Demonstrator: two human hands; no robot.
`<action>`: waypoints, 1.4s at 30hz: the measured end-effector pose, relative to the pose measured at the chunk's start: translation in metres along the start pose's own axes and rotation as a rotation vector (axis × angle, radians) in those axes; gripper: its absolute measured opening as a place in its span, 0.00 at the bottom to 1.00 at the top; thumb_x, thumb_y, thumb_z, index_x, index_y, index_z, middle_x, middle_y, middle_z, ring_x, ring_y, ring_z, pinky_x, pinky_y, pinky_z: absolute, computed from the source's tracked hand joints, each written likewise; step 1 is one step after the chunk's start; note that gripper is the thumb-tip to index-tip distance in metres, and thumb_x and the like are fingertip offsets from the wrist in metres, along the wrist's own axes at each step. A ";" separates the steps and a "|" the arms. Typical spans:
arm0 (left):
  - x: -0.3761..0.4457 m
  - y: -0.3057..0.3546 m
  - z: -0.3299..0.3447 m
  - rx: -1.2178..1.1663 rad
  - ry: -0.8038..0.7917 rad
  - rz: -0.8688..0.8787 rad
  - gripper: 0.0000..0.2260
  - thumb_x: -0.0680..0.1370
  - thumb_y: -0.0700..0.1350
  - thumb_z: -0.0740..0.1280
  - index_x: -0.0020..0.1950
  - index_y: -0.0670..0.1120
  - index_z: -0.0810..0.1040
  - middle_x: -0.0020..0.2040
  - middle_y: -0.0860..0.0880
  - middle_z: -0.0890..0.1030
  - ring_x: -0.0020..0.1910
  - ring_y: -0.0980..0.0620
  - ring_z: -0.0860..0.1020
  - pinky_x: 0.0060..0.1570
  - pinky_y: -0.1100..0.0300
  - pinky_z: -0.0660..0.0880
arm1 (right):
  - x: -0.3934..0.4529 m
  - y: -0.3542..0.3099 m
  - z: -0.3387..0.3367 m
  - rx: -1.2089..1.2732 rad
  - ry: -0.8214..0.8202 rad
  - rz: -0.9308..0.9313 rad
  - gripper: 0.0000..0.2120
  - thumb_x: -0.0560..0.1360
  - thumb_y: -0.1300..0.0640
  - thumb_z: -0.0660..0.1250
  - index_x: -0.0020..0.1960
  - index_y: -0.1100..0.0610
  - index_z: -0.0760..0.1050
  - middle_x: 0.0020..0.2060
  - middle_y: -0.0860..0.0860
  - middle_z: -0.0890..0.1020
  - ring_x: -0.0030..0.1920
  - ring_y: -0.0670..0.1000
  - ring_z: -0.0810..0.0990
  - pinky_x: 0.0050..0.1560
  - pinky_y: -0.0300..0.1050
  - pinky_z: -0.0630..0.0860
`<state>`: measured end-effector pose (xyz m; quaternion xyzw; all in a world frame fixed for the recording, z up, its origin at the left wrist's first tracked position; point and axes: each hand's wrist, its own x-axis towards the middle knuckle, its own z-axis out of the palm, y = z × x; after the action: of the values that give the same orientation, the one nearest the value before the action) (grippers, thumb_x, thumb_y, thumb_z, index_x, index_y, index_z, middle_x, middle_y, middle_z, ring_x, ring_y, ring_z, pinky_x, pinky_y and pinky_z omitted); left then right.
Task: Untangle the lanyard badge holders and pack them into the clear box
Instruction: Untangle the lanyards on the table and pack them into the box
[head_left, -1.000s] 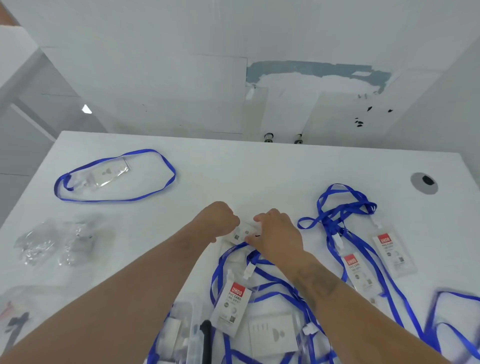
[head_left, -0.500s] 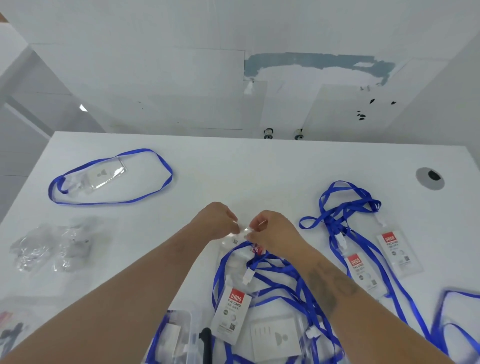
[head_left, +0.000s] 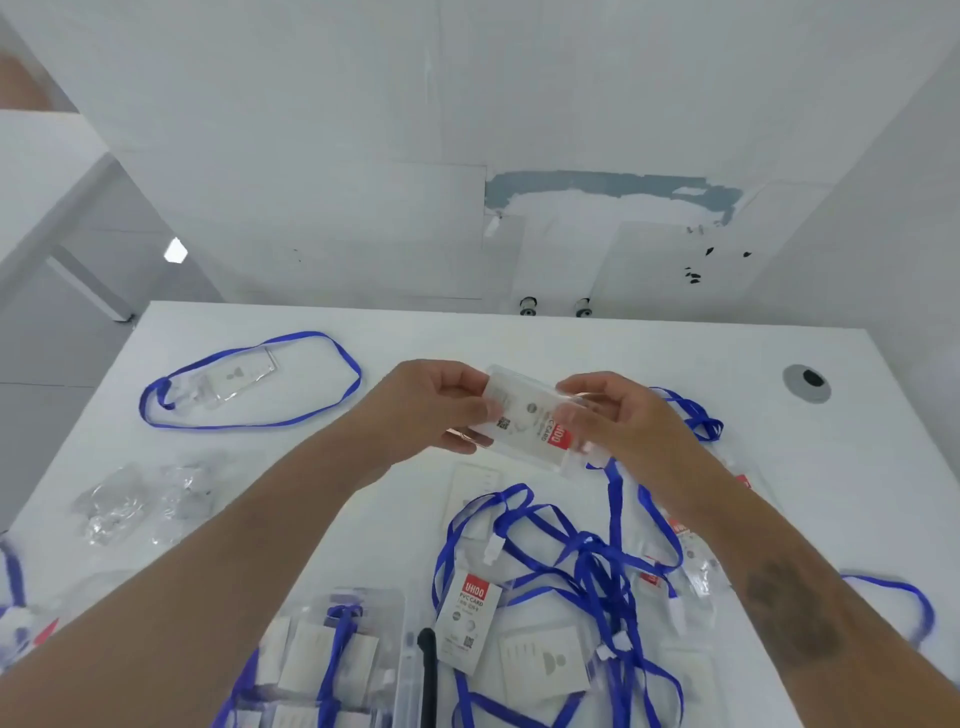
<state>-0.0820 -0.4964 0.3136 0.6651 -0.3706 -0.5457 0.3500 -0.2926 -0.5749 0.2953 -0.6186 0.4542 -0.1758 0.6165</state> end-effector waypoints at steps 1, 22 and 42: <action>-0.007 0.007 -0.002 -0.053 0.009 0.023 0.07 0.77 0.40 0.70 0.54 0.43 0.82 0.48 0.46 0.87 0.45 0.48 0.85 0.48 0.56 0.82 | -0.007 -0.005 -0.003 0.023 -0.007 -0.018 0.06 0.75 0.55 0.70 0.52 0.51 0.78 0.44 0.49 0.86 0.44 0.49 0.85 0.51 0.44 0.80; -0.090 0.059 0.037 -0.285 0.339 0.161 0.04 0.77 0.39 0.70 0.51 0.43 0.81 0.45 0.47 0.87 0.40 0.50 0.86 0.42 0.58 0.83 | -0.114 -0.078 0.052 -1.021 -0.007 -0.226 0.19 0.82 0.42 0.49 0.44 0.52 0.71 0.36 0.47 0.77 0.39 0.50 0.78 0.45 0.49 0.78; -0.145 0.014 0.002 -0.610 0.160 -0.025 0.03 0.74 0.37 0.70 0.47 0.41 0.82 0.47 0.43 0.87 0.41 0.46 0.86 0.41 0.58 0.83 | -0.126 -0.049 0.061 -0.598 -0.161 -0.164 0.14 0.82 0.45 0.54 0.49 0.42 0.78 0.34 0.43 0.76 0.32 0.42 0.73 0.34 0.33 0.68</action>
<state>-0.1045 -0.3761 0.3935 0.5749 -0.1528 -0.5819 0.5546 -0.2943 -0.4484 0.3724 -0.8189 0.3839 -0.0341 0.4253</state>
